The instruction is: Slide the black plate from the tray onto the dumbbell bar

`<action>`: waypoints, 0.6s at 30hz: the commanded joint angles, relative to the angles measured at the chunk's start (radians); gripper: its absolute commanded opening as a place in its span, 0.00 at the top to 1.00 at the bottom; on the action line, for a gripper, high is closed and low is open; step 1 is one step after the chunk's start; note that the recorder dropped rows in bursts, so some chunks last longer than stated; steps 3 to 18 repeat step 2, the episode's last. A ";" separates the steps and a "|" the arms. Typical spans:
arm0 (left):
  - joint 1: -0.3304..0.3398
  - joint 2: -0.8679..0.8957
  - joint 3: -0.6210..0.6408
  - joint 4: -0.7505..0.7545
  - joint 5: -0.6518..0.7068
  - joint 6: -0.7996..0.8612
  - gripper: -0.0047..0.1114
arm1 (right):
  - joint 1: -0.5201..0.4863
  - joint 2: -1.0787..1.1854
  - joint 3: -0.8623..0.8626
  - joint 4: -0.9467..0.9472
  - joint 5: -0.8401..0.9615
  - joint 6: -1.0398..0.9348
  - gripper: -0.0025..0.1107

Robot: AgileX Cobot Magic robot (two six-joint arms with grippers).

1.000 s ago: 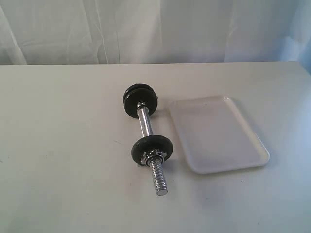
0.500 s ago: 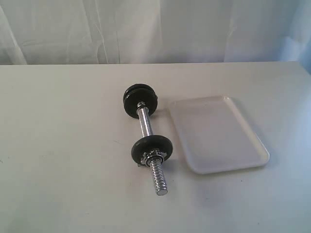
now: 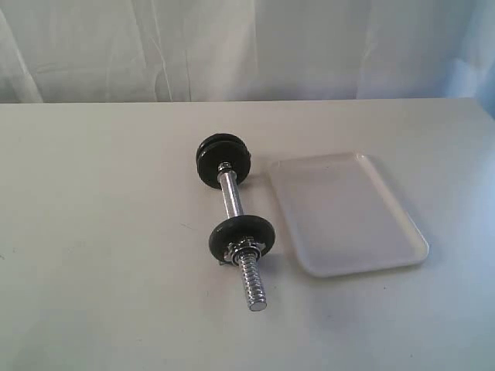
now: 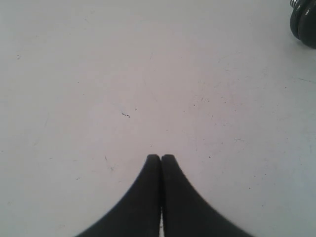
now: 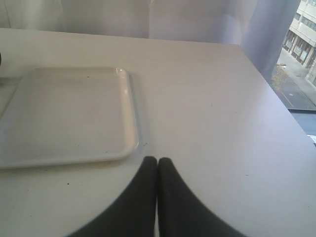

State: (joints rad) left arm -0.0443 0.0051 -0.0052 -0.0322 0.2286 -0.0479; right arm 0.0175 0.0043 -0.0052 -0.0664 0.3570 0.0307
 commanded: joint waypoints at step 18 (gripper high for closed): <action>0.005 -0.005 0.005 0.000 -0.004 -0.001 0.96 | -0.008 -0.004 0.005 -0.004 -0.015 -0.008 0.98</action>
